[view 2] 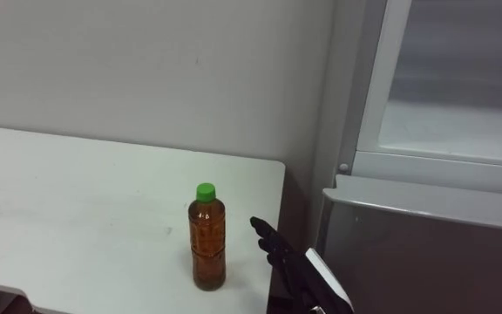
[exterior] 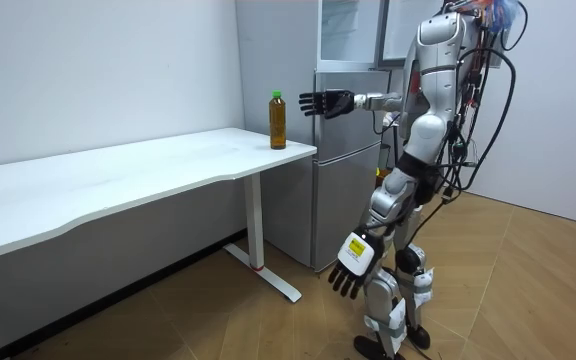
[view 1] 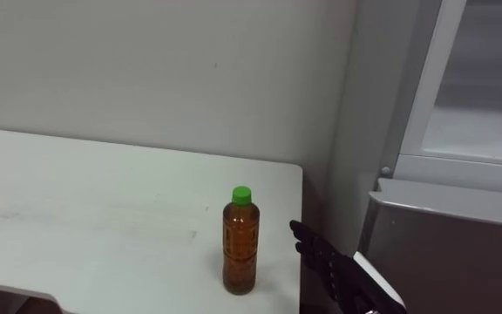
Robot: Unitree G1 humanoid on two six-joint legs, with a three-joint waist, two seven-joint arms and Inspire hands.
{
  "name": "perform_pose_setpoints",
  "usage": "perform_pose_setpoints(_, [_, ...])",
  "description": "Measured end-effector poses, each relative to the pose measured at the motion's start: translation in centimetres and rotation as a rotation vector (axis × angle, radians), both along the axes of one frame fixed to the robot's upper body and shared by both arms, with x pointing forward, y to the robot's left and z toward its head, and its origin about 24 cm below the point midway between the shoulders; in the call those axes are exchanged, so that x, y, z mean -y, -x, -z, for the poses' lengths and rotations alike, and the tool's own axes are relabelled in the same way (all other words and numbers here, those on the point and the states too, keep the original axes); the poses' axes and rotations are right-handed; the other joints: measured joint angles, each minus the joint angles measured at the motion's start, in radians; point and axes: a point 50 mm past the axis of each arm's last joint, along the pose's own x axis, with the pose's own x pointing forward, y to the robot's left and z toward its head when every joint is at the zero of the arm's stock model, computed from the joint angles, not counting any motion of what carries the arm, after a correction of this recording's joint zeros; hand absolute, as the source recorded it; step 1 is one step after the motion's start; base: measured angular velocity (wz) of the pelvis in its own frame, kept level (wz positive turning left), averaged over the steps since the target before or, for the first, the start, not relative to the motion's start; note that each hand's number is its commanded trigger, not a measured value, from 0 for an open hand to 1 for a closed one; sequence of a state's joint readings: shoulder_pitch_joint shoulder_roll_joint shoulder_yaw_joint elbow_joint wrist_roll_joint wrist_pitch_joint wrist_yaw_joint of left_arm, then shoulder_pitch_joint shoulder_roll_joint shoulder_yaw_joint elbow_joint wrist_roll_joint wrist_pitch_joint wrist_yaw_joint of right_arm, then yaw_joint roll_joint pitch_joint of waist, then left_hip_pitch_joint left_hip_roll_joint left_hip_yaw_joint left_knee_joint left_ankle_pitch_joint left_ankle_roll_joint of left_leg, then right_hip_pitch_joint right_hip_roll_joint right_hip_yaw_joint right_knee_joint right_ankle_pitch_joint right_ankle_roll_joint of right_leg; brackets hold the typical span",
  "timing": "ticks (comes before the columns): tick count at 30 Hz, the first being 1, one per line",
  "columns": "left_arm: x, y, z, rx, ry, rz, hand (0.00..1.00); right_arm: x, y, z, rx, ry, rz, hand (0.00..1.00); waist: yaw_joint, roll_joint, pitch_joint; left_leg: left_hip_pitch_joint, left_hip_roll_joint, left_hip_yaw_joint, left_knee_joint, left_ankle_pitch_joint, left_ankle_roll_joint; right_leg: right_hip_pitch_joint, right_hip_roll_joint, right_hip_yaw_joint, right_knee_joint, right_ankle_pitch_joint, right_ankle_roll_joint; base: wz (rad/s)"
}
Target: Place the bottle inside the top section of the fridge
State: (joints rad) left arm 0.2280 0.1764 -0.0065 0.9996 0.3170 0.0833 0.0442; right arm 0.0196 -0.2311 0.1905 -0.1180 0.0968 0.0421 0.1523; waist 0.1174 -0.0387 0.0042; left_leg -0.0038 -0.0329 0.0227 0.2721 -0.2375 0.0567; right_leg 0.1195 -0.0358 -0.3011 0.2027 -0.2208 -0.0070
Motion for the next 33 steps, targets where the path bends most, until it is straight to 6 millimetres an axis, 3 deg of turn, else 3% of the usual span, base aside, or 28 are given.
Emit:
perform_pose_setpoints(7, [0.6,1.2,0.3,-0.035,-0.006,0.019,0.0,-0.2,-0.2,1.5,-0.069,-0.034,0.019,0.0,0.0,0.0,0.0,0.0,-0.001,-0.007,-0.004,0.001,-0.001,0.001,0.001,-0.004,-0.001,0.0,0.0,0.03])
perform_pose_setpoints(14, [0.7,2.0,0.3,-0.06,-0.016,0.016,0.0,-0.1,-0.4,1.3,-0.08,-0.114,0.06,0.0,0.0,0.0,0.0003,0.0,-0.001,-0.007,-0.004,0.002,-0.002,0.002,0.001,-0.01,-0.001,0.0,0.0,0.0])
perform_pose_setpoints(33, [1.6,2.8,0.6,-0.087,0.0,0.0,0.0,-0.3,-0.8,0.9,-0.053,-0.126,0.141,0.0,0.01,0.018,0.0044,-0.001,-0.002,-0.01,-0.001,0.007,-0.002,0.004,-0.011,-0.059,-0.001,0.0,0.0,0.0])
